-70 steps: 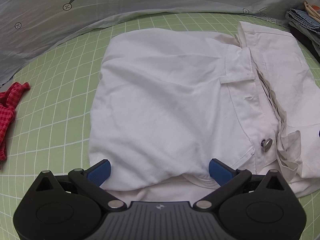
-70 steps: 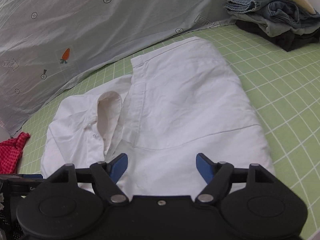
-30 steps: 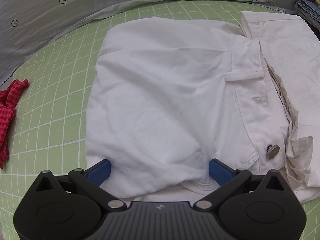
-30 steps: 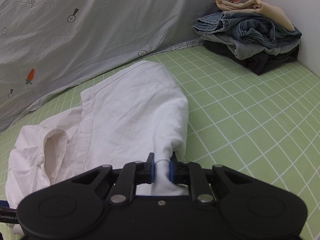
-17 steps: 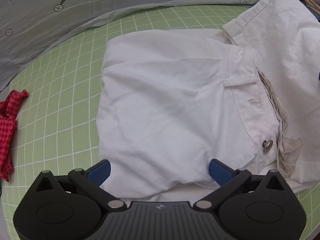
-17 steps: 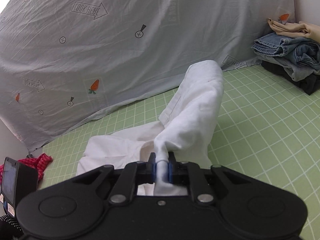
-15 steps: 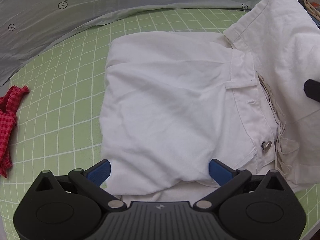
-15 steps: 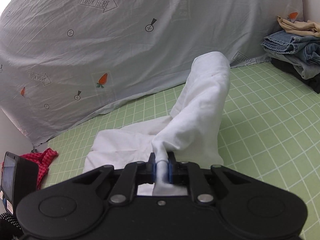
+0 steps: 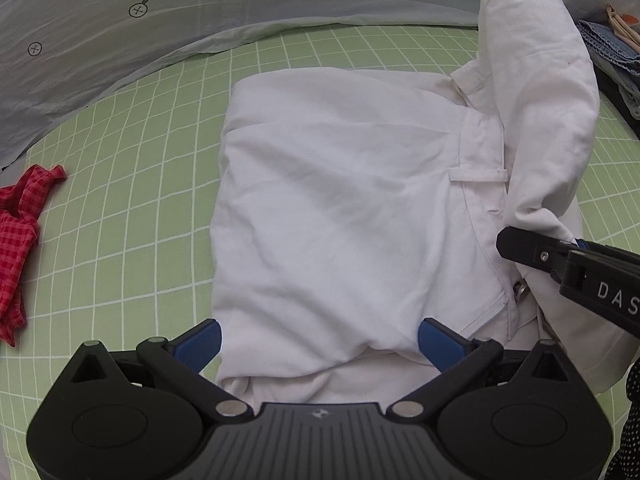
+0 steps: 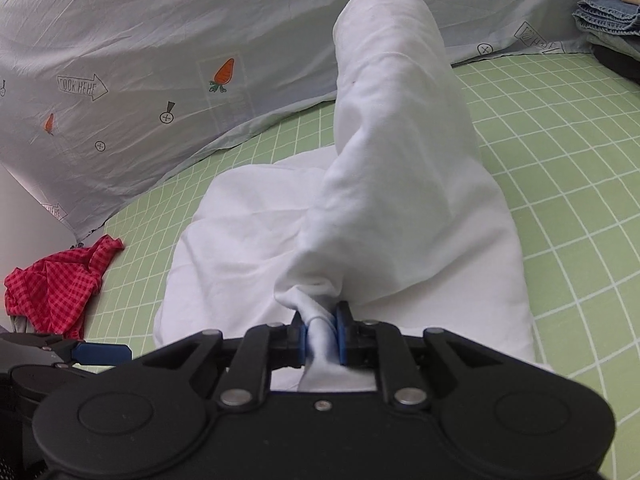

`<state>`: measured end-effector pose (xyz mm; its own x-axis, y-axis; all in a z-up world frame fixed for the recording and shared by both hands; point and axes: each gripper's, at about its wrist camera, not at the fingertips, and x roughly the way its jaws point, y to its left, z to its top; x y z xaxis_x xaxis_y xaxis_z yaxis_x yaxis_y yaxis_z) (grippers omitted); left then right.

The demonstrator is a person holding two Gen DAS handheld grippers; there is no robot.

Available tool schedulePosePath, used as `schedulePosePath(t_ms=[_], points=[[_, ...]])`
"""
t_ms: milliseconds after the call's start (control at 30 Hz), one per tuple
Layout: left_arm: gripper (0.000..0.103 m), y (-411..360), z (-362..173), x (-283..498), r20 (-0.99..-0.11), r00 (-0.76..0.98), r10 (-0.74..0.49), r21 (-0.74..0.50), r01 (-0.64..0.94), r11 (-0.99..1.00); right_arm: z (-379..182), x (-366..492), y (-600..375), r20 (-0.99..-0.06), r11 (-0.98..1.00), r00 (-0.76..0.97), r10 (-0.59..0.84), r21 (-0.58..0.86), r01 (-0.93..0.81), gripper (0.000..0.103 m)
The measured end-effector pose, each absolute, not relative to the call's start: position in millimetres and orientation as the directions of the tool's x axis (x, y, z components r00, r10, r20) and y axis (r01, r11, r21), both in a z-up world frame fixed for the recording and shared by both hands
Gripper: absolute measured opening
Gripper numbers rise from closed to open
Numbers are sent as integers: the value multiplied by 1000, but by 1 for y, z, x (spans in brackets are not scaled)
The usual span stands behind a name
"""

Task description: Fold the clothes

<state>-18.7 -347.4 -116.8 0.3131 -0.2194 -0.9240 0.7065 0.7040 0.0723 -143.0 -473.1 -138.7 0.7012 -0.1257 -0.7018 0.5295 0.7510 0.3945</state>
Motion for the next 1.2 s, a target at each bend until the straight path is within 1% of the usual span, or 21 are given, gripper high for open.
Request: schedulePosePath(t_ms=[100, 133, 167, 200, 267, 333, 367, 433, 500, 533, 567, 633, 667, 733, 767, 967, 1067, 1200], points=[[103, -349, -116, -23, -922, 326, -209, 85, 697, 712, -134, -146, -475, -691, 752, 714, -115, 409, 517, 18], [103, -350, -117, -23, -922, 329, -205, 90, 697, 711, -132, -148, -477, -684, 748, 721, -107, 423, 512, 21], [103, -352, -116, -24, -921, 333, -203, 96, 698, 710, -130, -150, -479, -674, 740, 732, -97, 443, 506, 28], [103, -353, -116, -26, -920, 337, -200, 102, 698, 709, -128, -154, -483, -658, 724, 748, -82, 476, 499, 32], [103, -354, -112, -30, -915, 350, -202, 112, 700, 705, -125, -165, -493, -613, 676, 789, -50, 561, 478, 52], [103, -356, -108, -33, -907, 366, -209, 121, 703, 701, -122, -181, -506, -537, 598, 843, -27, 667, 444, 62], [103, -357, -105, -34, -903, 373, -213, 125, 703, 700, -122, -190, -514, -489, 546, 872, -23, 724, 421, 65], [103, -360, -100, -35, -896, 385, -220, 129, 701, 701, -127, -213, -531, -364, 409, 930, -45, 843, 349, 71], [103, -364, -95, -36, -890, 394, -227, 130, 699, 703, -140, -235, -549, -265, 235, 960, -89, 931, 279, 69], [103, -366, -94, -36, -889, 395, -232, 127, 700, 703, -152, -244, -556, -237, 136, 965, -115, 958, 252, 64], [103, -368, -92, -36, -887, 396, -237, 125, 700, 703, -163, -252, -561, -239, 54, 961, -140, 967, 248, 57], [103, -375, -89, -37, -884, 394, -252, 116, 707, 698, -182, -263, -568, -314, -61, 934, -172, 950, 308, 47], [103, -377, -88, -38, -883, 391, -259, 113, 712, 693, -190, -268, -570, -357, -101, 917, -180, 934, 343, 45], [103, -384, -87, -43, -883, 381, -273, 103, 726, 680, -202, -274, -570, -448, -132, 876, -179, 893, 430, 44], [103, -387, -86, -45, -884, 372, -284, 92, 733, 674, -206, -277, -570, -478, -142, 861, -173, 877, 459, 44], [103, -401, -79, -59, -879, 318, -356, 24, 774, 632, -212, -280, -574, -614, -101, 777, -137, 789, 606, 44], [102, -406, -75, -64, -869, 312, -383, 14, 791, 612, -213, -281, -575, -630, -83, 766, -130, 777, 624, 44], [102, -407, -66, -65, -855, 269, -444, -58, 801, 596, -214, -281, -575, -635, -67, 762, -124, 772, 632, 43]])
